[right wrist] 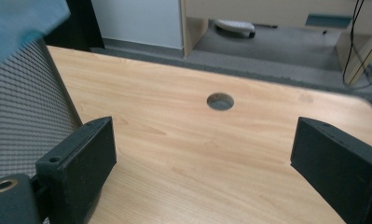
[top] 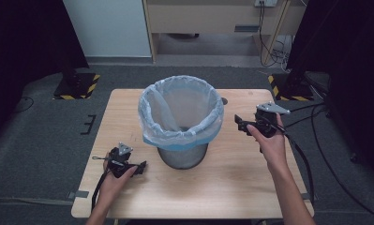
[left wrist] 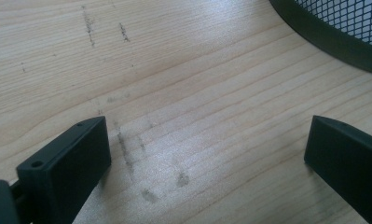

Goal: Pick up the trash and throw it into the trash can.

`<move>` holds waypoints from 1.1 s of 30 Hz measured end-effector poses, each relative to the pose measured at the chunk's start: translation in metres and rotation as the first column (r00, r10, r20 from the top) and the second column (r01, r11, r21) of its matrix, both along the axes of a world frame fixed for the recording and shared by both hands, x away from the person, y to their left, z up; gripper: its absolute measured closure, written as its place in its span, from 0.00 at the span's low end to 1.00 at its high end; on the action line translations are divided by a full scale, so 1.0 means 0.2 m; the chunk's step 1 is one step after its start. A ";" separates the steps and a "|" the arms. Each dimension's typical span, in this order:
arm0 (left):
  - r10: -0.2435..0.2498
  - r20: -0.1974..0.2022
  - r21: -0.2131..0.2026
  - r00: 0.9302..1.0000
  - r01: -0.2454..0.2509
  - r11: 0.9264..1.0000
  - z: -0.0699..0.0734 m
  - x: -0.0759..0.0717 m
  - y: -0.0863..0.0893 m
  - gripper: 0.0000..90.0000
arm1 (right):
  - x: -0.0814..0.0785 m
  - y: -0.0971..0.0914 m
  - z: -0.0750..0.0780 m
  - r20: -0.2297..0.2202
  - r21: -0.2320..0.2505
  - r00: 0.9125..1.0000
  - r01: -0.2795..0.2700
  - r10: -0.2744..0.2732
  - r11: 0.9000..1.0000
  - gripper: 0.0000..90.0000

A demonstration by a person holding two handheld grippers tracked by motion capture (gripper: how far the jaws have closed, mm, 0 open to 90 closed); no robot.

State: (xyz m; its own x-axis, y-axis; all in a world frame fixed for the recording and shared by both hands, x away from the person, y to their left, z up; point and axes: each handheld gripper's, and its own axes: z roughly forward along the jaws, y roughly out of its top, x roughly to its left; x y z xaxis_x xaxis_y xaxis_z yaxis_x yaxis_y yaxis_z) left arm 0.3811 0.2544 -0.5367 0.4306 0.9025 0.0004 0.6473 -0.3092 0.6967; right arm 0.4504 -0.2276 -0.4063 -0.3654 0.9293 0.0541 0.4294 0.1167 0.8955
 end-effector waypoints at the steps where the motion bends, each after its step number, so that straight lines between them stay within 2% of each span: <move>1: 0.000 0.000 0.000 1.000 0.000 1.000 0.00 0.00 0.00 0.00 | 0.01 0.00 -0.02 -0.012 0.005 1.000 0.000 0.000 1.000 0.08; 7: 0.000 0.000 0.000 1.000 0.000 1.000 0.00 0.00 0.00 0.00 | 0.04 0.01 -0.17 -0.068 0.008 0.998 0.003 -0.002 1.000 0.09; 13: 0.000 0.000 0.000 1.000 0.000 1.000 0.00 0.00 0.00 0.00 | 0.05 0.02 -0.31 -0.109 0.030 0.994 0.009 -0.006 1.000 0.10; 15: 0.000 0.000 0.000 1.000 0.000 1.000 0.00 0.00 0.00 0.00 | 0.06 0.02 -0.35 -0.140 0.010 0.990 0.009 -0.007 1.000 0.10; 19: 0.000 0.000 0.000 1.000 0.000 1.000 0.00 0.00 0.00 0.00 | 0.08 0.01 -0.44 -0.169 -0.021 0.985 0.025 -0.028 0.999 0.10; 24: 0.000 0.000 0.000 1.000 0.000 1.000 0.00 0.00 0.00 0.00 | 0.11 0.03 -0.54 -0.217 -0.075 0.975 0.027 -0.042 0.997 0.10; 29: 0.000 0.000 0.000 1.000 0.000 1.000 0.00 0.00 0.00 0.00 | 0.14 0.05 -0.60 -0.232 -0.094 0.971 0.036 -0.057 0.995 0.10; 31: 0.000 0.000 0.000 1.000 0.000 1.000 0.00 0.00 0.00 0.00 | 0.14 0.05 -0.61 -0.246 -0.090 0.967 0.044 -0.065 0.995 0.10; 33: 0.000 0.000 0.000 1.000 0.000 1.000 0.00 0.00 0.00 0.00 | 0.15 0.05 -0.63 -0.257 -0.105 0.964 0.044 -0.070 0.993 0.10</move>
State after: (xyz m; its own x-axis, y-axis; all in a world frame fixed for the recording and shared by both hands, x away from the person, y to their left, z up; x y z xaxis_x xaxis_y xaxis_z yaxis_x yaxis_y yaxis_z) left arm 0.3812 0.2544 -0.5367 0.4306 0.9026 0.0006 0.6474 -0.3093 0.6966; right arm 0.4807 -0.2170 -0.5316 -0.2970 0.9537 0.0484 0.6543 0.1663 0.7377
